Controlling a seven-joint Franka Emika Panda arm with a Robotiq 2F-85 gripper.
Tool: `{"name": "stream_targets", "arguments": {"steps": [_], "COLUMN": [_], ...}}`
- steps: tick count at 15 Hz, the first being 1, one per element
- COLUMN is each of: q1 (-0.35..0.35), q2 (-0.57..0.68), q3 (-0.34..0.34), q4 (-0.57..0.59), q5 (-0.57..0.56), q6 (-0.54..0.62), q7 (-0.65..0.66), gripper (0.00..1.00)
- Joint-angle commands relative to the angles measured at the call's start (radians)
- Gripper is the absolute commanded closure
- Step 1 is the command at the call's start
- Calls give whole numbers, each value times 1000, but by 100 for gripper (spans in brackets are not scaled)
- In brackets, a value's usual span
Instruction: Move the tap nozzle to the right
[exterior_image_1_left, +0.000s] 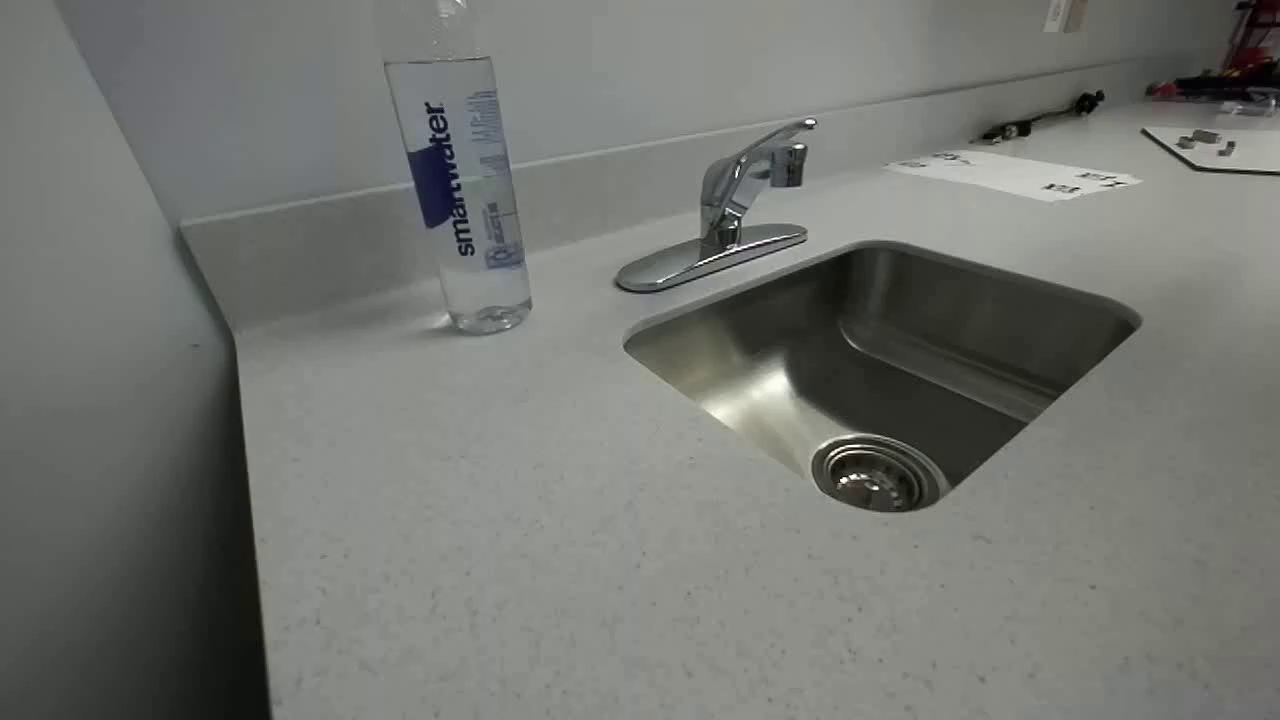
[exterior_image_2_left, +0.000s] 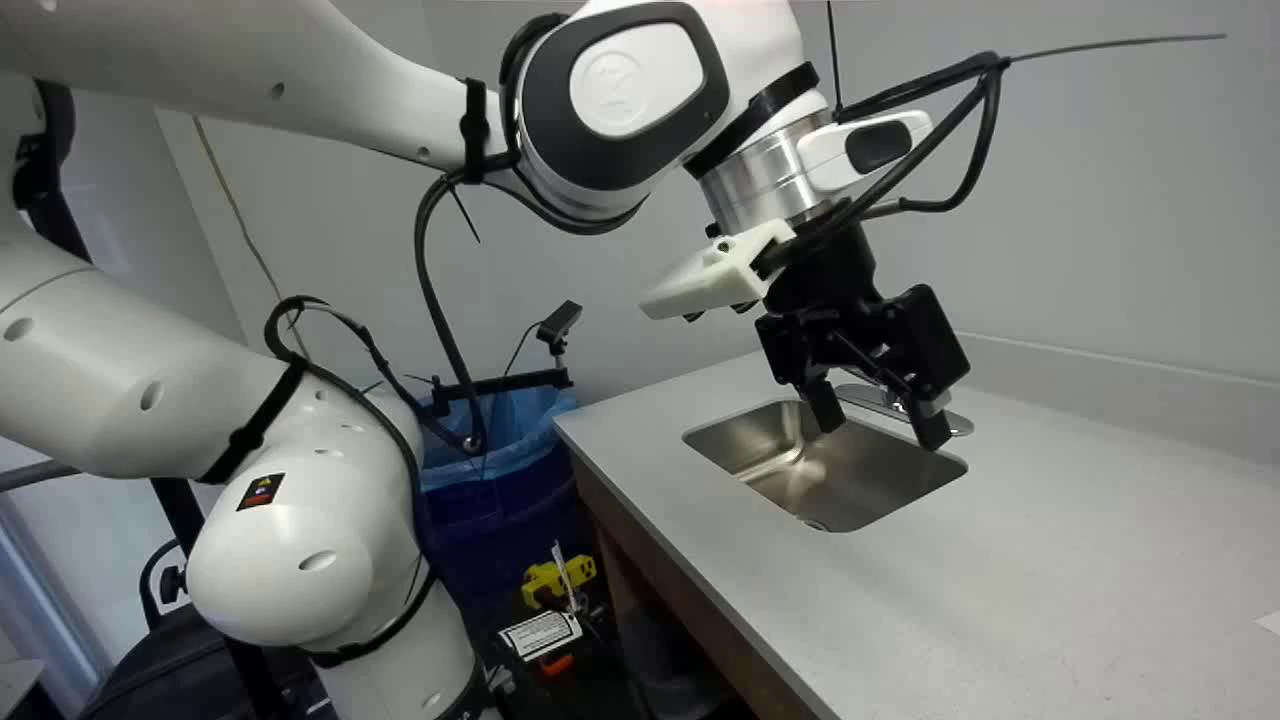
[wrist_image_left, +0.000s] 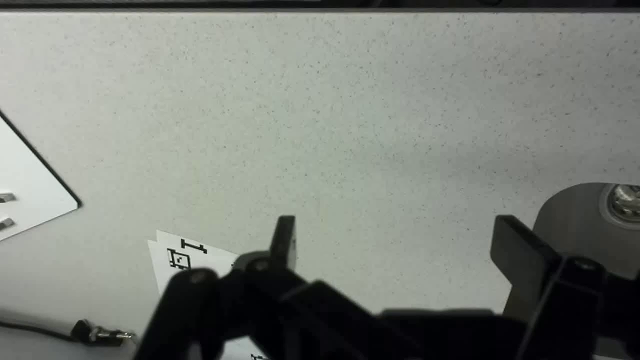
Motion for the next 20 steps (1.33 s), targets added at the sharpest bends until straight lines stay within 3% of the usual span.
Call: {"name": "stream_targets", "arguments": {"steps": [1,13,20], "q1": [-2,-2,111], "q2": [0,0,125], "q3": [3,3,87], "q4": [2,2,79], "q5": [3,3,129], "q6": [-3,-3,17], "q7": [-2,-2,81], "gripper": [0,0,0]}}
